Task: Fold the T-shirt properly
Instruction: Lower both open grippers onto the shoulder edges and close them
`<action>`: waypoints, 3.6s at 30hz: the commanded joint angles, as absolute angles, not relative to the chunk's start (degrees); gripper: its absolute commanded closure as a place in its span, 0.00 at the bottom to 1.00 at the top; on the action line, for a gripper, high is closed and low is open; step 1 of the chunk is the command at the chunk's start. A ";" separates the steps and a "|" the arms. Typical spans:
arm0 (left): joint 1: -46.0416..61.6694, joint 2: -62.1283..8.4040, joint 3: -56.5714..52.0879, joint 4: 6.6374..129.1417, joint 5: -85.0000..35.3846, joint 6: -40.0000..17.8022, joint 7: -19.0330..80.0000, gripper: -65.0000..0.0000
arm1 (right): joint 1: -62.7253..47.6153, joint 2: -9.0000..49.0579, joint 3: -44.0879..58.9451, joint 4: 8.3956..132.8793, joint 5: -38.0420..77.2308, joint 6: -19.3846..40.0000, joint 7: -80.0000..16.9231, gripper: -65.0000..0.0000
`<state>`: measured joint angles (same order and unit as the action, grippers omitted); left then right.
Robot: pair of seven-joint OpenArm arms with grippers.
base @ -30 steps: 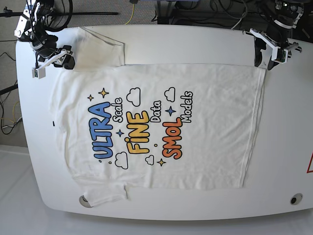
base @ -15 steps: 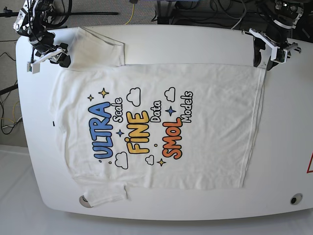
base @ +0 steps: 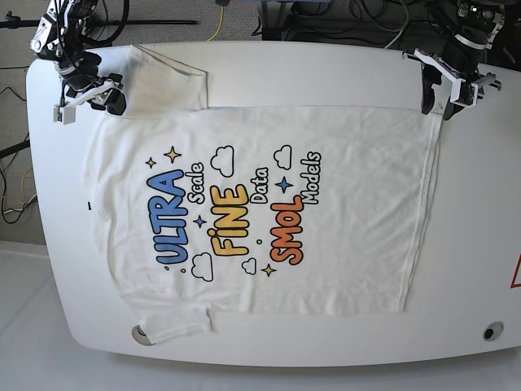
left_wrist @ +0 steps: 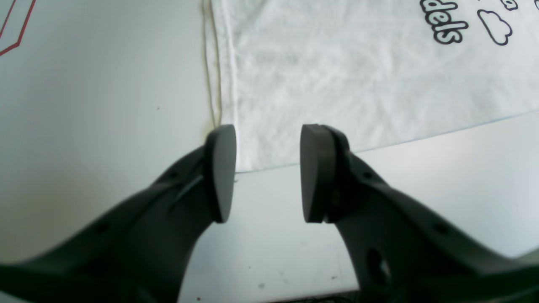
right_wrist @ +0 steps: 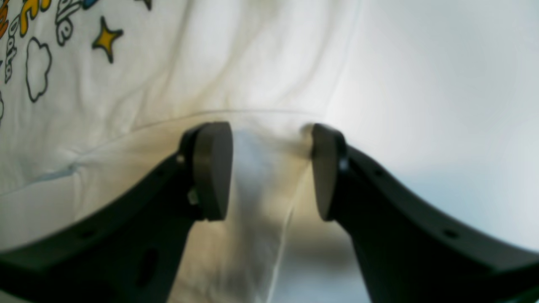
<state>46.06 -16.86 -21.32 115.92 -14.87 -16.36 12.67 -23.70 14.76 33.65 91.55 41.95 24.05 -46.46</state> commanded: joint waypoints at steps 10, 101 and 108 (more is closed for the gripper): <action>46.35 -17.30 -22.48 116.14 -16.73 -16.13 13.01 0.65 | -23.74 13.64 31.28 93.66 42.79 24.51 -50.55 0.55; 23.29 -17.65 -28.91 84.47 -51.05 -23.52 42.96 0.62 | -23.01 13.94 29.35 93.06 41.79 25.16 -49.89 1.00; 23.21 -17.62 -28.49 84.34 -51.15 -23.66 42.79 0.70 | -23.02 13.92 29.43 93.02 41.92 25.12 -49.73 1.00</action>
